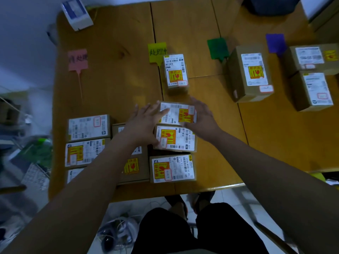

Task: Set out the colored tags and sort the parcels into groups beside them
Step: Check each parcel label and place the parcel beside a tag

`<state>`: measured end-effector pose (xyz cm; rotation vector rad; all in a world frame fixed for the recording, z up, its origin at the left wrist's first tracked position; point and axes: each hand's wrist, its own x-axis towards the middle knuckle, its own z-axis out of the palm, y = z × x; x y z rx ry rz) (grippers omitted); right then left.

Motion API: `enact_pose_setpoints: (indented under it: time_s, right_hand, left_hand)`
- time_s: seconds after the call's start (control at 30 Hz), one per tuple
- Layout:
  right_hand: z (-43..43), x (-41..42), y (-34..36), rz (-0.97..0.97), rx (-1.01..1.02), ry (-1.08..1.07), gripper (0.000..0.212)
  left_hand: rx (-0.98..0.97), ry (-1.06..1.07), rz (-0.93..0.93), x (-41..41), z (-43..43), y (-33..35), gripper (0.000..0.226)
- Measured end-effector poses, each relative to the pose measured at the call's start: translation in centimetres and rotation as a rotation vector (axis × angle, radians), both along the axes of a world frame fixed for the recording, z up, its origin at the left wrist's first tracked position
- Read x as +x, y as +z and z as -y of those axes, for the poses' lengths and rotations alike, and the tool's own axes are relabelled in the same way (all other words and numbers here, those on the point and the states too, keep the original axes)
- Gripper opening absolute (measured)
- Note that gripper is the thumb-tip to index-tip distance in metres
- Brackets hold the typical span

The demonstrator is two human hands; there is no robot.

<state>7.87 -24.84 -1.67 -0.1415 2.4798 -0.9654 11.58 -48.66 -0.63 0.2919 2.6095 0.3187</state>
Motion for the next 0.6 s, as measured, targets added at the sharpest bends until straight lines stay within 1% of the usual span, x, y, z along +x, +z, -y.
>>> enact_pose_setpoints:
  time_s: [0.07,0.13,0.2,0.27,0.33,0.4,0.47,0.5,0.57,0.6]
  right_hand:
    - [-1.3,-0.3,-0.2,0.0,0.048,-0.032,0.096]
    - [-2.9,-0.3,-0.4,0.021,0.074,-0.103,0.093]
    - [-4.5,-0.1,-0.6,0.036,0.089,-0.189,0.092]
    - [-5.9,0.1,-0.7,0.061,0.097,-0.231,0.093]
    - [-7.0,0.4,-0.9,0.085,0.099,-0.242,0.095]
    - [-7.7,0.7,-1.2,0.078,0.113,-0.245,0.095]
    - [-8.1,1.0,-1.3,0.073,0.103,-0.259,0.092]
    - [-8.3,1.0,-1.4,0.079,0.089,-0.268,0.09]
    - [-8.7,1.1,-1.4,0.095,0.05,-0.285,0.086]
    - [-8.9,1.1,-1.4,0.101,0.028,-0.297,0.084]
  left_hand:
    - [0.035,0.045,-0.036,-0.3,-0.4,0.0,0.132]
    - [0.063,0.148,-0.124,0.0,-1.0,0.2,0.123]
    - [0.073,0.247,-0.252,0.9,-2.0,0.4,0.103]
    - [0.094,0.31,-0.32,2.2,-3.5,0.5,0.081]
    - [0.125,0.405,-0.295,3.2,-5.0,0.5,0.067]
    - [0.126,0.536,-0.224,3.5,-6.2,0.3,0.062]
    - [0.121,0.563,-0.114,3.3,-6.8,-0.1,0.066]
    - [0.125,0.526,-0.051,3.1,-6.9,-0.2,0.076]
    - [0.143,0.396,0.067,2.4,-6.8,-0.3,0.108]
    - [0.134,0.309,0.087,1.9,-6.8,-0.3,0.123]
